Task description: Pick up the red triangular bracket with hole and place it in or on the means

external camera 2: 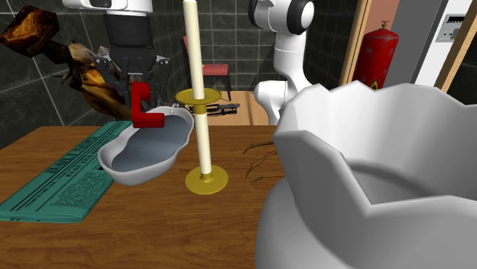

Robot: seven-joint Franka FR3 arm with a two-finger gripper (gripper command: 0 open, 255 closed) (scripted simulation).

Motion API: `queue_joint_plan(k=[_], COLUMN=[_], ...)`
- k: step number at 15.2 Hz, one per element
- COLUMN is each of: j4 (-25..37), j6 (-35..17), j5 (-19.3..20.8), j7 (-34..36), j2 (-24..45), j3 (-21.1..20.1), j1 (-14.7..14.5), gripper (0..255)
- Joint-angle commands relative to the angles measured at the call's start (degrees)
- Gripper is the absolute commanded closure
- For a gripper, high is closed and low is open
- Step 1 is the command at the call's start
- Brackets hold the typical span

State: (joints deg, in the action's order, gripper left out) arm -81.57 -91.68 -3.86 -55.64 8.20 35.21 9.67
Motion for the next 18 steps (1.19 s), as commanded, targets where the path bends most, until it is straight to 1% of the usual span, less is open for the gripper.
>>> queue_joint_plan(k=[1, 5, 6, 7, 8, 10, 11, 15, 18], j4=[-1.1, -1.1, -0.3, -0.7, 0.3, -1.0, -1.1, 10.4, 10.4], j6=[-0.2, -0.2, 0.1, -0.1, 0.7, 0.3, -0.2, 8.4, 8.4], j5=[4.6, 4.4, 4.0, 4.3, 4.1, 4.7, 4.4, 2.2, 2.2], j7=[0.1, 0.0, -0.2, 0.1, 0.0, 0.2, 0.0, -1.3, -1.3], j2=[0.9, 0.9, 1.5, 1.2, 1.4, 0.4, 1.0, 4.3, 4.3], j3=[0.2, 1.0, 1.1, 1.0, 1.0, 1.0, 1.2, 1.7, 1.7], j1=[-0.6, -1.3, -1.1, -1.3, -1.2, -1.5, -1.5, -0.1, -0.1], gripper=[255, 255, 0, 0, 0, 0, 0, 0, 0])
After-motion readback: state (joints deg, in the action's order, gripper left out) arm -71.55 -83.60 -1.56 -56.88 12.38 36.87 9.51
